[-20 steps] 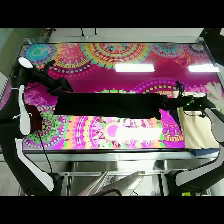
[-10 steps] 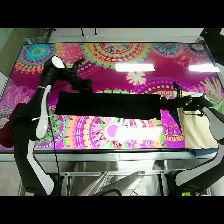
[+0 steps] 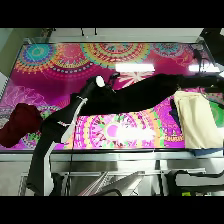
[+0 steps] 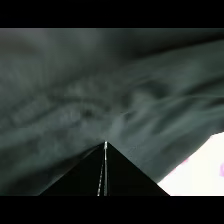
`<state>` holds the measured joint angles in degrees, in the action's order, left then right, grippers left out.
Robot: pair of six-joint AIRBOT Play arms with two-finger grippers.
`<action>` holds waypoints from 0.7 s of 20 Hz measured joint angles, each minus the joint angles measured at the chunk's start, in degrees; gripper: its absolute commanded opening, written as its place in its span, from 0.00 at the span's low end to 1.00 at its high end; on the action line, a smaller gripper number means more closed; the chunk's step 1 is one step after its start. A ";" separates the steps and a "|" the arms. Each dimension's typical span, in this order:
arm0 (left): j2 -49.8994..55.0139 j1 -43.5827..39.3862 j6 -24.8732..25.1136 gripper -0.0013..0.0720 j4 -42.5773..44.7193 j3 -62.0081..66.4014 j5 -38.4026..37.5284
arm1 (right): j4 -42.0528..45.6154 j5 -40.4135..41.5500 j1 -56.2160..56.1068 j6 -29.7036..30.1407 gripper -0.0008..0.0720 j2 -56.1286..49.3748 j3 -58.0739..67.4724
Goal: Fold the shirts.
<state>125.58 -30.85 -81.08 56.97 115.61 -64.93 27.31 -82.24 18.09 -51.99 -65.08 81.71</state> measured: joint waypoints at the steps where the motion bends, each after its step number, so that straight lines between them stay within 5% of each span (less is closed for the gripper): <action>1: 0.61 -1.60 -0.17 0.03 -0.02 0.00 1.84 | -0.13 -0.72 0.00 -0.48 0.04 0.92 1.46; 8: 0.15 -6.86 -0.39 0.03 -0.70 0.48 9.53 | -0.44 -4.44 -0.70 -3.15 0.04 2.73 6.45; 14: -13.57 3.39 -0.42 0.03 -1.09 0.57 -0.83 | -0.42 -3.21 -9.11 -3.98 0.04 -0.24 6.88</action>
<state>112.01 -27.46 -81.49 55.88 116.18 -65.76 26.89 -85.45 8.97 -55.96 -65.32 88.60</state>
